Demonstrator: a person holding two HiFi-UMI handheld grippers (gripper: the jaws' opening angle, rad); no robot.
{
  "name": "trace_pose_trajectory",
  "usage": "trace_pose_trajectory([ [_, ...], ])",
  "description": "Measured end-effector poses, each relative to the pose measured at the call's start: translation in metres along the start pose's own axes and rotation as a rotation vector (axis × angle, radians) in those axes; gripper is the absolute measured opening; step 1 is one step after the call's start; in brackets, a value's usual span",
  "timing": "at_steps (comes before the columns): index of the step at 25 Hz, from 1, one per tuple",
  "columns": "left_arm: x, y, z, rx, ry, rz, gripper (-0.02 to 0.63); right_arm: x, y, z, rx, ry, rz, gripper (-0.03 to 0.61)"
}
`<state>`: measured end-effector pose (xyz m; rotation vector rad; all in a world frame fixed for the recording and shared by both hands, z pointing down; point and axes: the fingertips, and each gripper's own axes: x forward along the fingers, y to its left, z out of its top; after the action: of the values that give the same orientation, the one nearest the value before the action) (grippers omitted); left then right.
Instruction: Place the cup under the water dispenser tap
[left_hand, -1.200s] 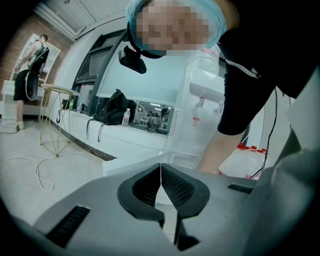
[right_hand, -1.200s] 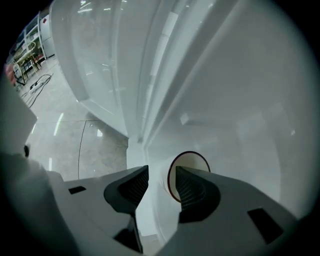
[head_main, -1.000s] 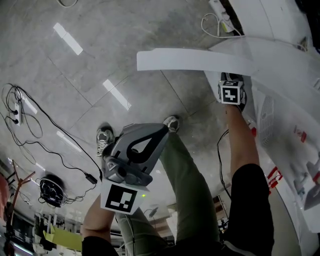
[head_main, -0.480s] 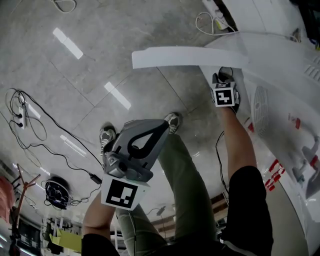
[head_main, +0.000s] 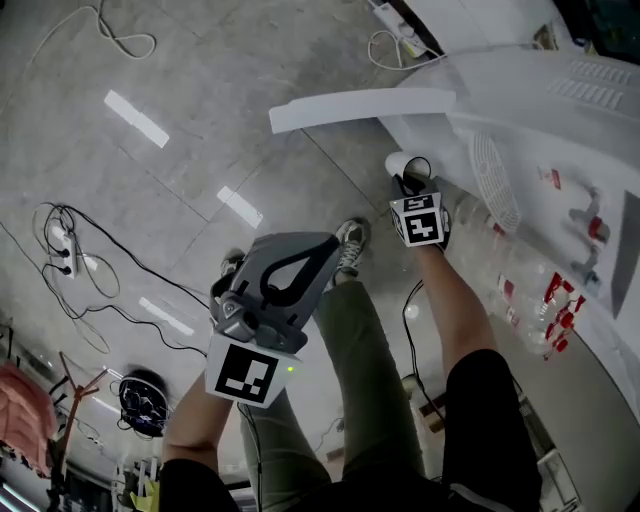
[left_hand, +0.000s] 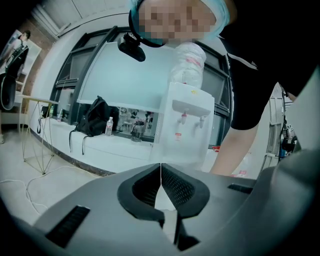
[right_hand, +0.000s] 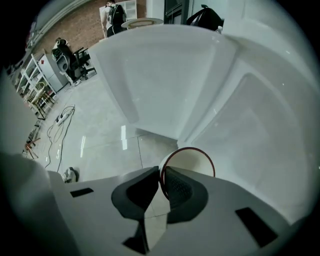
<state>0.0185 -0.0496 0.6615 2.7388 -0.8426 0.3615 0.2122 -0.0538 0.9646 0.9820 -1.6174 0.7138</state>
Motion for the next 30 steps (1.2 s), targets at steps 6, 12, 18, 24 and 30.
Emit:
trace_pose_trajectory([
  [6,-0.033,-0.015,0.035,0.049,0.018,-0.063,0.02,-0.071,0.029,-0.005,0.043,-0.029,0.005,0.061],
  [12,-0.056,-0.029,0.074,0.106,0.022,-0.116,0.021,-0.141,0.047,0.001,0.05,-0.069,0.013,0.061],
  [18,-0.07,-0.044,0.117,0.144,0.012,-0.144,0.021,-0.214,0.052,0.007,-0.008,-0.08,0.02,0.061],
  [24,-0.067,-0.067,0.155,0.166,0.001,-0.174,0.021,-0.286,0.023,0.029,-0.074,-0.12,-0.003,0.061],
  [30,-0.053,-0.095,0.179,0.154,0.016,-0.206,0.021,-0.326,-0.025,0.058,-0.158,-0.14,-0.091,0.061],
])
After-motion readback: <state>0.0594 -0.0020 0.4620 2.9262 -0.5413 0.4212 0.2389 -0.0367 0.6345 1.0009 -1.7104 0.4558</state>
